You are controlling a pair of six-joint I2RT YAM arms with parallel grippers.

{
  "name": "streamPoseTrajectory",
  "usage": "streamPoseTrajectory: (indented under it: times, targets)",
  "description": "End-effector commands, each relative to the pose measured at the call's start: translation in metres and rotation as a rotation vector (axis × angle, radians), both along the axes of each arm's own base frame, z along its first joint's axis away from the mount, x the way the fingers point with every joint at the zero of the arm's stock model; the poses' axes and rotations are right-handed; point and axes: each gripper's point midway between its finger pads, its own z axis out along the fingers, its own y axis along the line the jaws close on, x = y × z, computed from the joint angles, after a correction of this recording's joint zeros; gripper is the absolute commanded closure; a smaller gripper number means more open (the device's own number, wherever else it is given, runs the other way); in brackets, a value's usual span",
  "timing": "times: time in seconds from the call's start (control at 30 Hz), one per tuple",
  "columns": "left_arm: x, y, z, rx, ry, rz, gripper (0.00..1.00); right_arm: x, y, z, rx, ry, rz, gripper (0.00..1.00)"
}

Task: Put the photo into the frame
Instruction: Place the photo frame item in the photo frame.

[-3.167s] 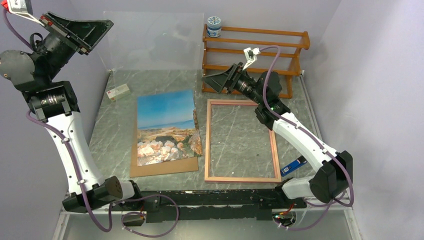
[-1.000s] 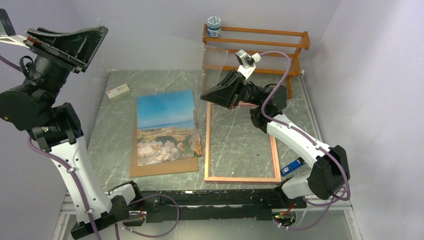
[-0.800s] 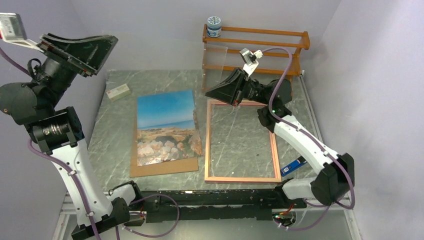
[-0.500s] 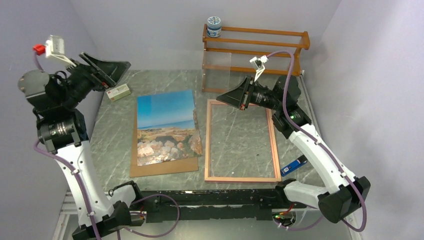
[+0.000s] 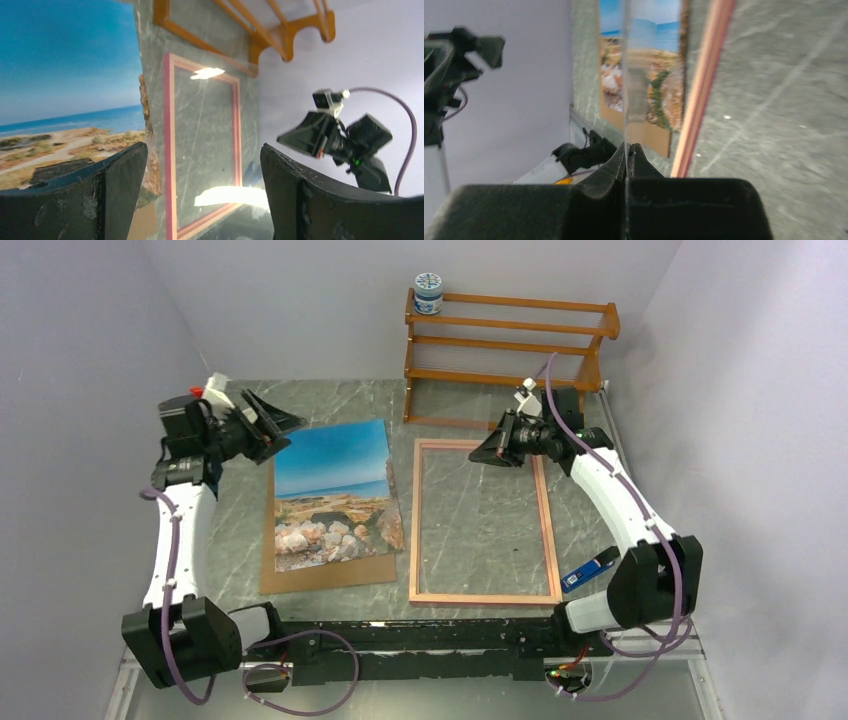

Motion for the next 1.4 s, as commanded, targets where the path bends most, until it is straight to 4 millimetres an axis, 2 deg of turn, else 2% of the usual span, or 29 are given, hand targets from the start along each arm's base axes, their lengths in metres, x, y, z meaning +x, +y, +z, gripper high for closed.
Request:
streamPoseTrajectory:
  times: [0.0,0.07,0.17,0.27,0.33,0.4,0.53,0.63,0.8,0.93,1.03,1.2,1.27,1.37]
  targets:
    - [0.015,-0.032,-0.022,0.06,0.002,-0.057,0.12,0.015,-0.04,-0.034,-0.098,0.071,-0.06,1.0]
    - [0.022,-0.049,-0.052,0.069,0.066,-0.092,0.13,0.02,-0.05,-0.053,-0.136,0.087,-0.06,1.0]
    - [0.025,-0.082,-0.102,0.067,0.17,-0.176,0.13,0.019,-0.055,-0.073,-0.175,0.116,-0.037,1.0]
    - [0.022,-0.105,-0.148,0.105,0.254,-0.215,0.14,0.024,-0.064,-0.084,-0.232,0.122,-0.083,1.0]
    - [0.017,-0.115,-0.179,0.15,0.307,-0.223,0.13,0.027,-0.065,-0.085,-0.229,0.099,-0.098,1.0]
    - [0.012,-0.126,-0.203,0.173,0.341,-0.245,0.13,0.028,-0.063,-0.088,-0.211,0.082,-0.109,1.0]
    - [-0.004,-0.147,-0.237,0.205,0.407,-0.303,0.15,0.029,-0.06,-0.1,-0.178,0.077,-0.117,0.99]
    - [-0.016,-0.153,-0.252,0.26,0.429,-0.299,0.16,0.03,-0.06,-0.101,-0.163,0.056,-0.144,0.95]
    - [-0.035,-0.151,-0.278,0.289,0.489,-0.255,0.2,0.031,-0.057,-0.105,-0.112,0.035,-0.184,0.81]
    - [-0.049,-0.153,-0.293,0.28,0.531,-0.239,0.22,0.025,-0.052,-0.112,-0.042,0.032,-0.203,0.62]
    - [-0.058,-0.151,-0.302,0.278,0.568,-0.215,0.25,0.012,-0.047,-0.121,0.027,0.061,-0.224,0.45]
    - [-0.058,-0.149,-0.306,0.257,0.585,-0.161,0.27,-0.007,-0.04,-0.106,0.167,0.031,-0.243,0.25]
    - [-0.058,-0.151,-0.307,0.233,0.59,-0.155,0.28,-0.013,-0.039,-0.099,0.189,0.021,-0.239,0.21]
    - [-0.055,-0.16,-0.306,0.185,0.593,-0.165,0.3,-0.022,-0.036,-0.098,0.204,0.045,-0.22,0.21]
